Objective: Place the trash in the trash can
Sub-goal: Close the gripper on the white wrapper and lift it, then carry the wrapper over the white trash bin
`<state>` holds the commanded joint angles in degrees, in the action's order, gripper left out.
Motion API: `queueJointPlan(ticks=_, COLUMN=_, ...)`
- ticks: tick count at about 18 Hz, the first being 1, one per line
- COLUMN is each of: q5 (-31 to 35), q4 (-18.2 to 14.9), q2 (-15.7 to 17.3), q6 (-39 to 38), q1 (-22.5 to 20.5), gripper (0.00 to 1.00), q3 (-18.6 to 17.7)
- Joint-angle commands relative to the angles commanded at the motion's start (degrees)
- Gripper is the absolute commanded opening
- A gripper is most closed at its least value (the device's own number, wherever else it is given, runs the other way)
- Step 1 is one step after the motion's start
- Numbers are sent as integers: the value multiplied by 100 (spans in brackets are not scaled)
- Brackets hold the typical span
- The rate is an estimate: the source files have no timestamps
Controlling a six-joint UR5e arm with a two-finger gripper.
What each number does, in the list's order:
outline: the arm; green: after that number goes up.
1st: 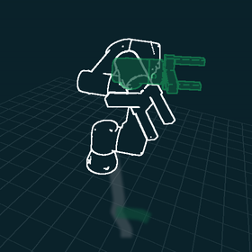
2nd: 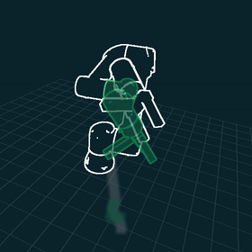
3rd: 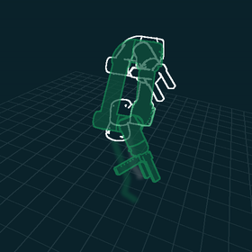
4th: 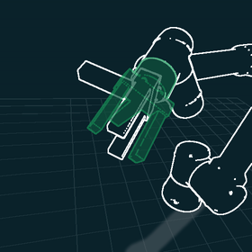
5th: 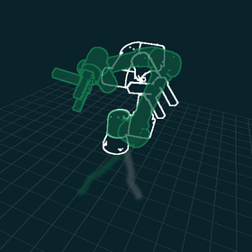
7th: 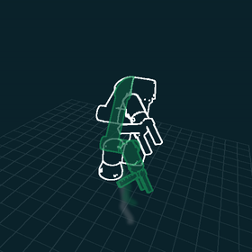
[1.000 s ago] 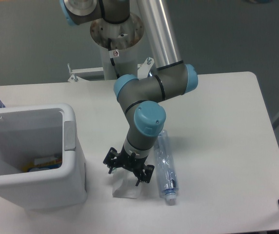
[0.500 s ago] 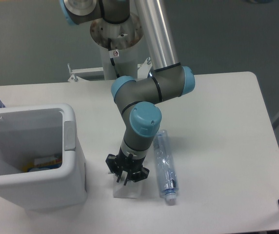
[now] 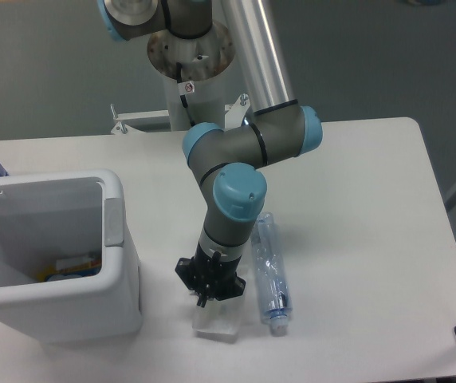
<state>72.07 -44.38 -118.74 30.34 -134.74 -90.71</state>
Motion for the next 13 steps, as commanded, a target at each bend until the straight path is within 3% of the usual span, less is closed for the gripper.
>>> queueJointPlan(ticks=9, q5=-403, q4=0, q2=53, q6=-1328, q1=-96, gripper=0, q3=1221)
queueJointPlan(ticks=13, q5=-448, q4=0, q2=316, q6=-1899, q1=-132, gripper=0, q3=1626)
